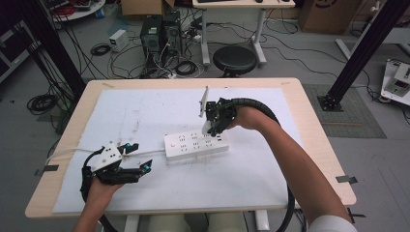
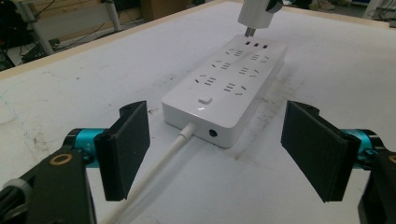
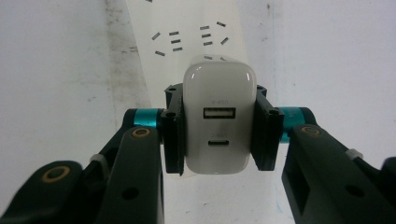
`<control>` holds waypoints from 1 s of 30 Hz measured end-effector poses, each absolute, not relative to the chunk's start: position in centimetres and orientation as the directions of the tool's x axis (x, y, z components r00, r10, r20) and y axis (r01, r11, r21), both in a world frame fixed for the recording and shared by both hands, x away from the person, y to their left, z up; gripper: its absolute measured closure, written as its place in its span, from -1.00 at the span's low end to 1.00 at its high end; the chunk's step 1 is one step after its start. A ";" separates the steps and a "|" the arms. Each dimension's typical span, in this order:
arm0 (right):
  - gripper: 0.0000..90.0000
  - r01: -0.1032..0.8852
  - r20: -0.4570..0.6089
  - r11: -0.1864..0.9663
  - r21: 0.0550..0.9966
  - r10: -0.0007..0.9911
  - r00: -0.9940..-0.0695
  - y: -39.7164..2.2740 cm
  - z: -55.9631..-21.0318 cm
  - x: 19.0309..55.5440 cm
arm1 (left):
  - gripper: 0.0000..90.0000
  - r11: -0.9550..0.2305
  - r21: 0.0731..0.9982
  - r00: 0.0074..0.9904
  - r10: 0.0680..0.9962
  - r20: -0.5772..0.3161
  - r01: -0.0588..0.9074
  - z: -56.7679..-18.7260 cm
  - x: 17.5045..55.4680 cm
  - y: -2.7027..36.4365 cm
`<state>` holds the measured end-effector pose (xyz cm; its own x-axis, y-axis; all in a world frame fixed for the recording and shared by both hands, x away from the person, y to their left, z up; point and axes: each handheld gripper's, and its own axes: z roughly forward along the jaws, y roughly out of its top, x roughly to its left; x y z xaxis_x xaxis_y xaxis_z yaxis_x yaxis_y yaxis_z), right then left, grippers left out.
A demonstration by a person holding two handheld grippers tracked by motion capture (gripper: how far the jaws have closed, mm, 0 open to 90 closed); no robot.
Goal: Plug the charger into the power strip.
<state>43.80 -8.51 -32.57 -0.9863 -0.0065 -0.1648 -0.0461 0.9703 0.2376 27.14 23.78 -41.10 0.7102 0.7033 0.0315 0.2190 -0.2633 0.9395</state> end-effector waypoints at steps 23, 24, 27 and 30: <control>0.42 -0.179 -0.167 0.975 0.129 -0.157 -0.973 -6.6 -34.5 45.3 | -0.47 -0.258 0.937 0.689 0.724 0.025 0.237 -41.5 27.0 24.1; 0.42 -0.183 -0.170 0.975 0.124 -0.161 -0.972 -6.5 -34.6 45.3 | -0.47 -0.256 0.937 0.688 0.725 0.024 0.238 -41.5 27.0 24.1; 0.42 -0.195 -0.176 0.975 0.107 -0.174 -0.969 -6.3 -34.9 45.3 | -0.47 -0.257 0.936 0.689 0.725 0.023 0.239 -41.5 27.0 24.1; 0.42 -0.210 -0.166 0.974 0.083 -0.195 -0.967 -5.8 -34.8 45.4 | -0.47 -0.260 0.936 0.690 0.724 0.025 0.239 -41.5 27.1 24.1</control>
